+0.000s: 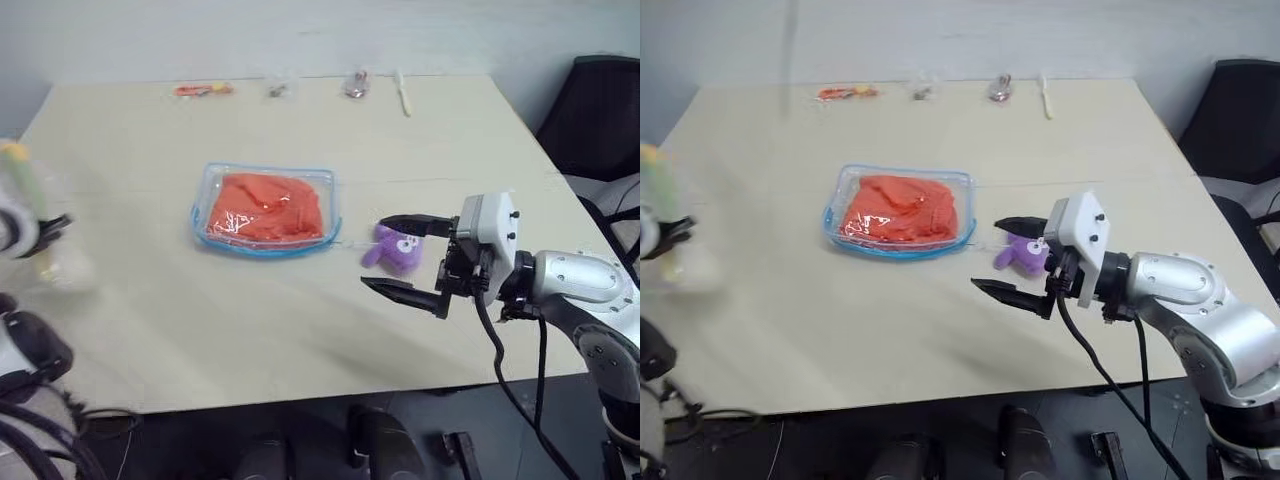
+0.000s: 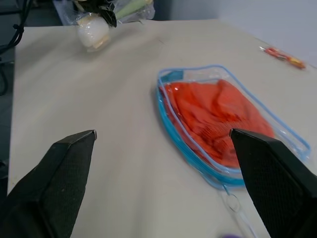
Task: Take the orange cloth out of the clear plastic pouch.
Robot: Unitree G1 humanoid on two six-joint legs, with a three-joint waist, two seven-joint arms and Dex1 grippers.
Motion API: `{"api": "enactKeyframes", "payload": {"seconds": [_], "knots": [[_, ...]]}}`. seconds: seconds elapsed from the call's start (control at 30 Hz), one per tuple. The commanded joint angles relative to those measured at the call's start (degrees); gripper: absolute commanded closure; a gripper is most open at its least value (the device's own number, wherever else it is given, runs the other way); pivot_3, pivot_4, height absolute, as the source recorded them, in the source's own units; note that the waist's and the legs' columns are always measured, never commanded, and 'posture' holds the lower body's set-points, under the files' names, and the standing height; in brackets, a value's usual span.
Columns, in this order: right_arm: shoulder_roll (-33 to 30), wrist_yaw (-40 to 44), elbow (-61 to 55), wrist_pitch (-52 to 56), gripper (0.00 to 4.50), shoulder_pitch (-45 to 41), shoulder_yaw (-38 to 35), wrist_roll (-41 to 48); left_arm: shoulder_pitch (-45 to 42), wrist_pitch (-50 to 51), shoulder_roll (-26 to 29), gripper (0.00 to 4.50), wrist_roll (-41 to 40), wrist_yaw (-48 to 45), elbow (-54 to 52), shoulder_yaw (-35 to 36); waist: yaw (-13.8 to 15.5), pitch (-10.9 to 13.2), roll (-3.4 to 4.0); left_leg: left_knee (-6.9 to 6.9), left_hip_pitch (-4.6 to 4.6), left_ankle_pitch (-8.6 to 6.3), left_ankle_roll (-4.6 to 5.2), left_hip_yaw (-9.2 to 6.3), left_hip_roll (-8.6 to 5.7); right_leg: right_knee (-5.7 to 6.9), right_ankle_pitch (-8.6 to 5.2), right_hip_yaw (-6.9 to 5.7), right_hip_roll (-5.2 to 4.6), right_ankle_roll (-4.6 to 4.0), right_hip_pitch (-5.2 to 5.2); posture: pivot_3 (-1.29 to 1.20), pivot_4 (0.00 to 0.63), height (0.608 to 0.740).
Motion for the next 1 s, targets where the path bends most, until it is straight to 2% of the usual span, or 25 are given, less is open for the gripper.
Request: {"api": "enactKeyframes", "payload": {"seconds": [0.03, 0.1, 0.4, 0.57, 0.67, 0.77, 0.9, 1.0], "knots": [[1.33, 2.39, 0.95, -1.48, 0.00, -2.29, 1.66, -0.24, 3.47, -3.63, 3.30, 4.23, -0.02, -2.84, -0.34, 3.31, 0.91, -0.05, -0.09, 0.03, 0.01, 0.00, 0.00, 0.02, -0.01, 0.01, 0.00, 0.01, -0.02, 0.00, 0.01, 0.00, 0.150, 0.740], [2.04, 3.68, 1.83, -1.80, 0.00, -3.30, 2.65, -0.38, 6.71, -3.13, 3.78, 4.23, -0.21, -3.73, -0.72, 5.45, 1.52, -0.07, -0.12, 0.08, -0.01, 0.00, 0.01, 0.00, -0.06, 0.05, 0.00, 0.01, -0.09, 0.00, 0.03, 0.00, 0.150, 0.740], [3.28, 7.24, 4.33, -1.97, 0.00, -5.92, 3.74, -0.85, 14.97, -4.63, 2.78, 1.67, 0.75, -2.81, -3.55, 12.28, 1.44, -0.14, -0.24, 0.04, 0.03, 0.00, 0.00, 0.07, -0.01, 0.08, 0.00, 0.00, -0.03, 0.00, 0.03, 0.00, 0.150, 0.740], [2.93, 7.93, 4.85, -2.01, 0.00, -5.54, 3.10, -0.94, 18.23, -0.28, 4.29, 0.14, 0.32, -4.51, -9.99, 14.07, 0.75, -0.14, -0.24, 0.02, 0.04, 0.00, 0.00, 0.08, 0.00, 0.08, 0.00, 0.00, -0.04, 0.00, 0.02, 0.00, 0.150, 0.740], [2.43, 8.06, 5.09, -2.09, 0.00, -5.12, 2.59, -1.29, 20.12, 3.73, 5.71, 0.06, -2.04, -8.77, -15.21, 15.64, 0.59, -0.14, -0.24, -0.02, 0.06, -0.01, -0.01, 0.11, 0.01, 0.08, -0.01, 0.01, -0.03, -0.02, 0.00, 0.00, 0.150, 0.740], [1.99, 7.76, 5.08, -2.06, 0.00, -4.38, 1.60, -1.68, 22.18, 5.45, 9.21, 0.06, -7.95, -17.86, -22.03, 17.86, 0.51, -0.12, -0.27, -0.03, 0.05, -0.02, -0.04, 0.12, 0.05, 0.10, -0.04, -0.01, -0.03, -0.07, -0.03, 0.00, 0.150, 0.740], [1.52, 6.72, 5.14, -2.12, 0.00, -3.13, 0.08, -2.43, 29.60, -4.06, 13.20, 0.06, -18.13, -38.35, -32.63, 18.55, 0.66, -0.09, -0.21, -0.03, 0.06, -0.05, -0.09, 0.11, 0.06, 0.09, -0.07, -0.01, -0.10, -0.12, -0.05, 0.00, 0.150, 0.740], [0.98, 6.03, 5.01, -2.84, 0.00, -2.22, -0.05, -4.06, 35.21, -16.22, 14.20, 0.06, -21.60, -51.57, -41.13, 13.07, 0.90, -0.03, -0.09, -0.02, 0.09, -0.05, -0.10, 0.10, 0.11, 0.16, -0.08, -0.01, -0.26, -0.14, -0.04, 0.00, 0.150, 0.740]]}}
